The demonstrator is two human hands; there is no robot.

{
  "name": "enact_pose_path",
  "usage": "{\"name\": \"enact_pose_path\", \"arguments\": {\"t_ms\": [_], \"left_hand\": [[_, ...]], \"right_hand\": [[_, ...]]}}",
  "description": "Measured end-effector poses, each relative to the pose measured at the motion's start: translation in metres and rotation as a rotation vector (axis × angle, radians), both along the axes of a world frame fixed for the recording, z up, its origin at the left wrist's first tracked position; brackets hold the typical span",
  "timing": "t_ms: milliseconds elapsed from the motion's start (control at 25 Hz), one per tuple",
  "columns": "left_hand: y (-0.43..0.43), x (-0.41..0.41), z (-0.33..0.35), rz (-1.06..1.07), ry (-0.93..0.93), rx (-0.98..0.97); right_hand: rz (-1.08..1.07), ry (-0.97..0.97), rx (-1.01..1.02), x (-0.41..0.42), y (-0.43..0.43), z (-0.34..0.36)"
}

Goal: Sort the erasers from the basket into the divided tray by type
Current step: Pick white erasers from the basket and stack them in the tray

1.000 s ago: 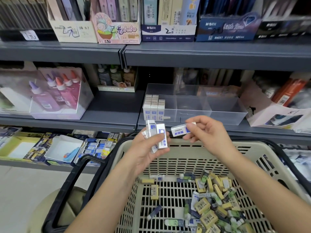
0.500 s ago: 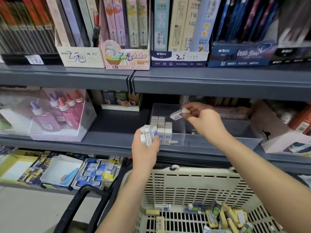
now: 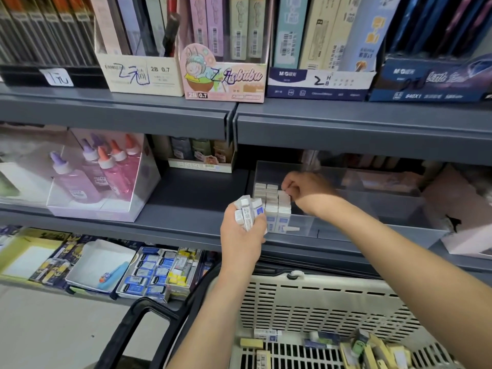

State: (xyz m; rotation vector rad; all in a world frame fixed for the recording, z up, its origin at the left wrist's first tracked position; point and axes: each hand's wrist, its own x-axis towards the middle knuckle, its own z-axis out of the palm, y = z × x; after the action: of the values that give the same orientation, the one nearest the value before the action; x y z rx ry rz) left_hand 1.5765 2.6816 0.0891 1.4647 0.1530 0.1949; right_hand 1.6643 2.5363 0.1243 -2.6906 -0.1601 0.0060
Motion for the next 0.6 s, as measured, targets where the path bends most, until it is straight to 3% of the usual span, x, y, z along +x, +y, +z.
{"name": "enact_pose_path", "arguments": {"t_ms": [280, 440, 600], "left_hand": [[-0.003, 0.001, -0.001, -0.118, 0.079, -0.099], [-0.002, -0.001, 0.0, -0.238, 0.107, -0.234], [-0.003, -0.004, 0.003, -0.32, 0.119, -0.323]], "right_hand": [[0.022, -0.051, -0.059, -0.009, 0.002, 0.01], [0.141, 0.022, 0.303, -0.042, 0.002, 0.023], [0.188, 0.08, 0.403, -0.056, 0.0, 0.03]]}}
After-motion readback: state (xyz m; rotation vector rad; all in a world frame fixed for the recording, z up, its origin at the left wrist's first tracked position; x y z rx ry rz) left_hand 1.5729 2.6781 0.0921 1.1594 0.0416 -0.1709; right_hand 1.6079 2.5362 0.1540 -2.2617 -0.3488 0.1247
